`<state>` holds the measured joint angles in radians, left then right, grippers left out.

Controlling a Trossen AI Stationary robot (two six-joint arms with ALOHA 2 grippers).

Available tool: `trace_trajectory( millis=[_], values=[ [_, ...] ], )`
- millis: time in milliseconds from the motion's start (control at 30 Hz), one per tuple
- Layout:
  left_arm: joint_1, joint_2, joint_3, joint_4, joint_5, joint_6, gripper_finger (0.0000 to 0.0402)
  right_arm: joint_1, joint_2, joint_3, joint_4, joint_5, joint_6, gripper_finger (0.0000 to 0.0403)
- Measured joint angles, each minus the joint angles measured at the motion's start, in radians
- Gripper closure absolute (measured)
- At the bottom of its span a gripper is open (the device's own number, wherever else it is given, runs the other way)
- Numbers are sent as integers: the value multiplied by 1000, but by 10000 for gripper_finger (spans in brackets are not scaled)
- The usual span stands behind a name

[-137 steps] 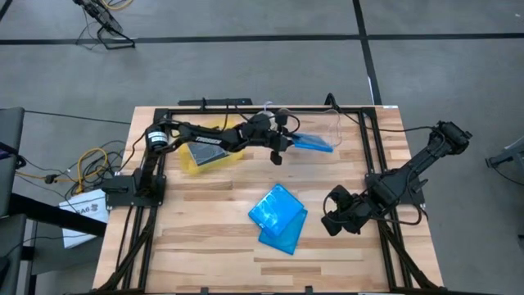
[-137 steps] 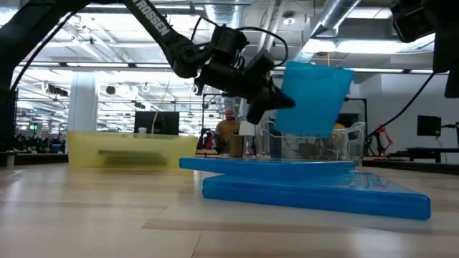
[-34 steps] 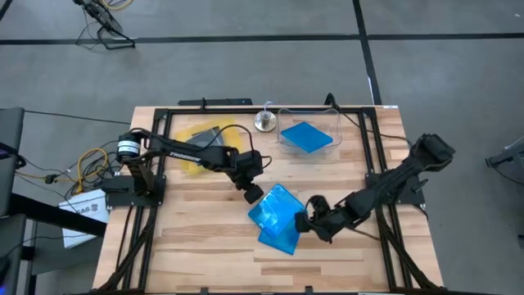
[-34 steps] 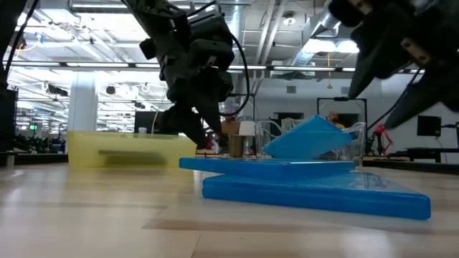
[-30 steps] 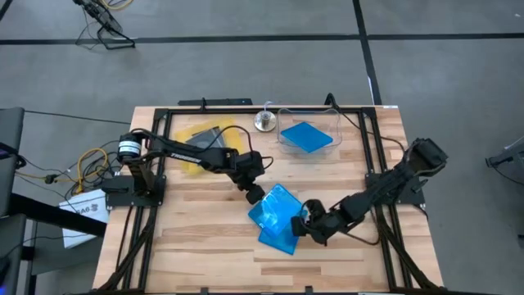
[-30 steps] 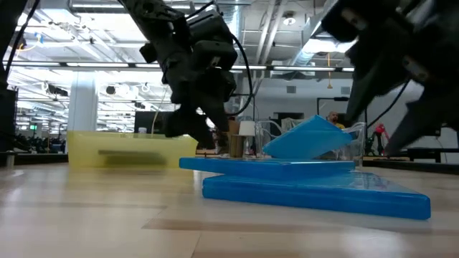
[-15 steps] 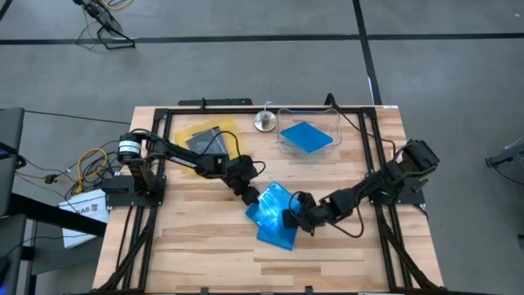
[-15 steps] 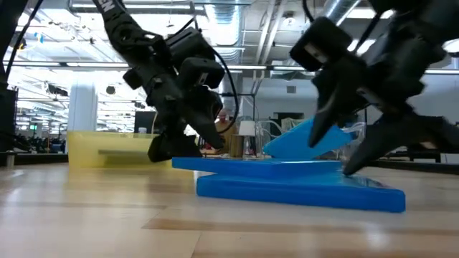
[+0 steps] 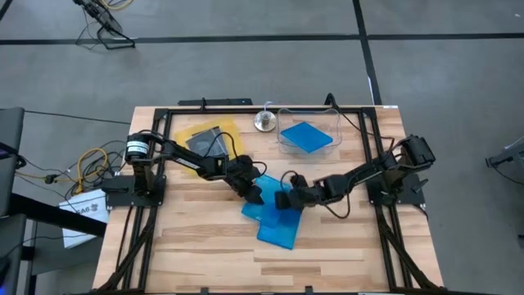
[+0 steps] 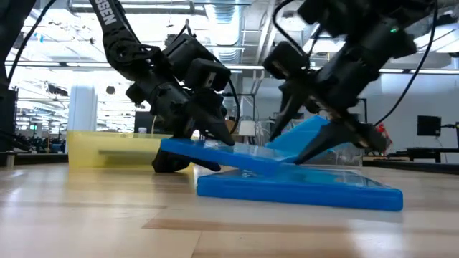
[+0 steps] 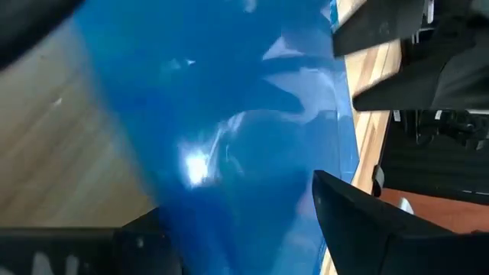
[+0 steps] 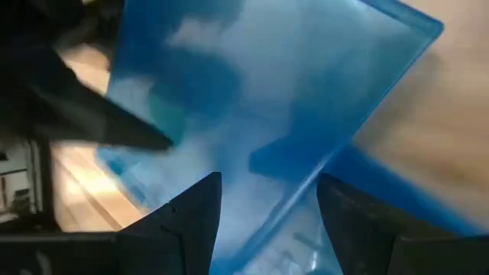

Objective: Pick & place jewel cases by type
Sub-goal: Put the top blue CD case into the transparent bin

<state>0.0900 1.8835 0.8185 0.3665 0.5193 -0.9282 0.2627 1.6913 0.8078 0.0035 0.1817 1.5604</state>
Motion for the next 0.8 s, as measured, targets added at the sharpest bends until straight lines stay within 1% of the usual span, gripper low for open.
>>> trace_trajectory(
  millis=[133,233,400,500,600,633,733,800],
  values=[
    [5,0,-1,2,21,0,205,-48,2,-3,45,-27,-49,198],
    [6,1,-1,2,27,5,224,-76,3,-3,65,-80,-84,198],
    [38,2,-1,8,95,4,290,-105,2,-3,79,-201,-143,198],
    [70,4,-1,25,152,14,337,-108,-17,-3,79,-231,-155,198],
    [103,7,4,31,177,40,382,-110,-77,7,125,-210,-174,198],
    [112,7,4,33,190,46,390,-111,-105,8,124,-209,-182,198],
    [133,7,3,50,217,50,393,-110,-173,3,93,-216,-210,198],
    [139,7,2,78,233,58,394,-108,-243,7,80,-241,-241,198]
  ],
)
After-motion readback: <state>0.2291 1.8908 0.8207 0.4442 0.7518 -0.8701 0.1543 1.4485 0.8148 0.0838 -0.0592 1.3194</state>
